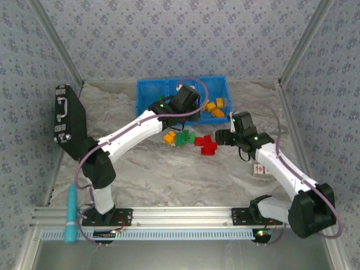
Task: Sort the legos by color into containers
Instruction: Place the lego in the container.
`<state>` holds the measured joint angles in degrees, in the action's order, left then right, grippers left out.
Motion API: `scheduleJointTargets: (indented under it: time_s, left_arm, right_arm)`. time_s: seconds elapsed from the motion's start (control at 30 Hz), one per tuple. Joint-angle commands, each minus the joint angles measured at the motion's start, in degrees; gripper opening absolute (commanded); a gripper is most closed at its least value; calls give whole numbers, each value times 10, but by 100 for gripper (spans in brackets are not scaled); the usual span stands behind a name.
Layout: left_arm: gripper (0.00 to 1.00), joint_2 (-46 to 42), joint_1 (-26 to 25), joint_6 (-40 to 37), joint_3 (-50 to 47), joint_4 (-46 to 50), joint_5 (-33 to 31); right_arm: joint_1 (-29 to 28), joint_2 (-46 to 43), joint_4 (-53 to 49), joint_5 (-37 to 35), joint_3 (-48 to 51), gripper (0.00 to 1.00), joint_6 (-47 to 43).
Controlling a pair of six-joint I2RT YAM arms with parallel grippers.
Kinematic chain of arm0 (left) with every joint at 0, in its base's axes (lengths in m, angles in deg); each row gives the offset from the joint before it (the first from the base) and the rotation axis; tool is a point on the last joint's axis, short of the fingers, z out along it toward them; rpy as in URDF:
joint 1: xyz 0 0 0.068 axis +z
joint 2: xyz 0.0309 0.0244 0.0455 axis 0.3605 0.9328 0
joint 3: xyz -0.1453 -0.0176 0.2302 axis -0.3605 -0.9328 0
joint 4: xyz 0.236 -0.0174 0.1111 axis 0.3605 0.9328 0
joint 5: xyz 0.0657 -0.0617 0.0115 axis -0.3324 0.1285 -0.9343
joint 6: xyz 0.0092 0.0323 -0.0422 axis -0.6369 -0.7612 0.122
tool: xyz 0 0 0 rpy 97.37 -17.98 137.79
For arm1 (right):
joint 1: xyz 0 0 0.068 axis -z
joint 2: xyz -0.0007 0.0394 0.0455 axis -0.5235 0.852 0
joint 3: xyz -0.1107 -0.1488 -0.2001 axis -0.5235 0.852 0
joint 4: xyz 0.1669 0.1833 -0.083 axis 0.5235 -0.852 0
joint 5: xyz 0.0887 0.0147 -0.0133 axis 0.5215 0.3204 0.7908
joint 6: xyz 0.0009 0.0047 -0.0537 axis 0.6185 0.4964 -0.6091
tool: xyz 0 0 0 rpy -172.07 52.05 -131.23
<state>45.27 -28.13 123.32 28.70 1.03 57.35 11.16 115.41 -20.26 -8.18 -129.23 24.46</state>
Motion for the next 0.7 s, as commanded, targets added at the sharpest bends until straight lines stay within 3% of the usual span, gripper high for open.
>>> scheduleJointTargets:
  time_s: [0.0, 0.27, 0.67]
  left_arm:
    - [26, 63, -1, -33, 61, 3, 15]
    - [26, 177, 1, -61, 207, 18, 18]
    - [29, 351, 19, -61, 414, 44, 38]
  right_arm:
    - [-6, -47, 4, 34, 45, 83, 71]
    - [-43, -154, 4, 57, 144, 83, 155]
    - [-58, -253, -82, 21, 163, 86, 173]
